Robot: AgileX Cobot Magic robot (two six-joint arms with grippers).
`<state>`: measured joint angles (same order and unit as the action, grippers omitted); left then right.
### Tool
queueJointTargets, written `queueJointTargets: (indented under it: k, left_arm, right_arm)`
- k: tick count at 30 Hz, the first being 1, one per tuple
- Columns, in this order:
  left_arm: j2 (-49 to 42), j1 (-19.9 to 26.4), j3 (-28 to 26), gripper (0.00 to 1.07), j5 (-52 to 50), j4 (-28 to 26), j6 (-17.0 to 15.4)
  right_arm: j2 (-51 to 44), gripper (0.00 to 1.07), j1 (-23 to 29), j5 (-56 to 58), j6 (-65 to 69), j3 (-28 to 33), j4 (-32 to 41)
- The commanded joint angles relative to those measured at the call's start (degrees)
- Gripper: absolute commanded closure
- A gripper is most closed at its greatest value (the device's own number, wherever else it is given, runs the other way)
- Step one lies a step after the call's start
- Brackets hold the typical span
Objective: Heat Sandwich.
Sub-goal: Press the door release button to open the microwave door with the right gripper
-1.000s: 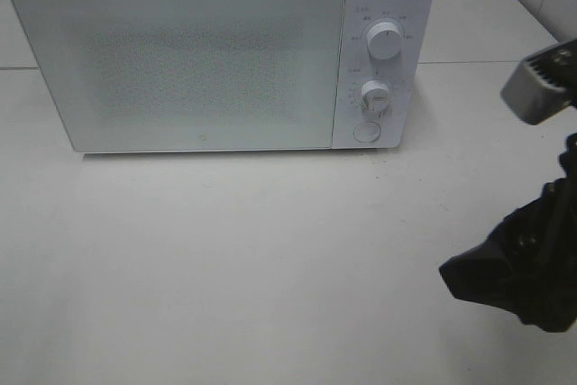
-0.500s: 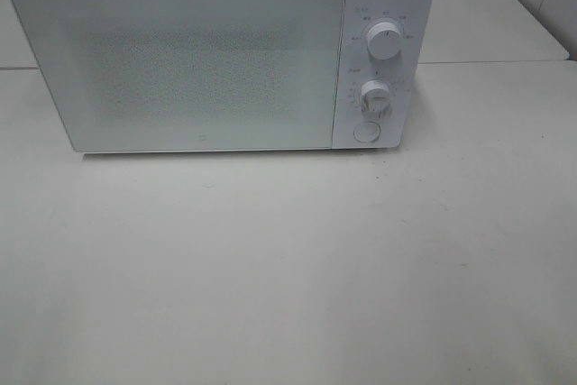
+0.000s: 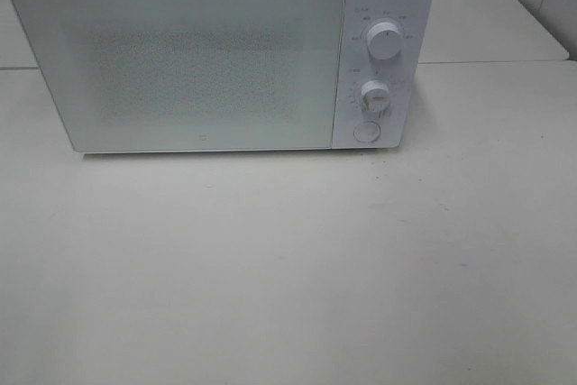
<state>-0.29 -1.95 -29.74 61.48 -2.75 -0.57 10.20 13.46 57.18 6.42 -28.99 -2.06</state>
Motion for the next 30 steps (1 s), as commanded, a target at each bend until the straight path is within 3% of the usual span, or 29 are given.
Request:
queueJointTargets:
  k: [1, 10, 30]
  left_arm:
    - [-0.9, 0.0, 0.1, 0.10, -0.2, -0.3, -0.5]
    - [-0.9, 0.0, 0.1, 0.10, -0.2, -0.3, -0.5]
    - [-0.9, 0.0, 0.1, 0.10, -0.2, -0.3, -0.5]
  right_arm:
    - [-5.4, 0.31, -3.2, -0.1, 0.3, 0.3, -1.7]
    - [-12.0, 0.31, -7.8, -0.1, 0.3, 0.3, -1.9]
    - [-9.5, 0.31, -7.8, -3.9, 0.3, -1.3, -2.0]
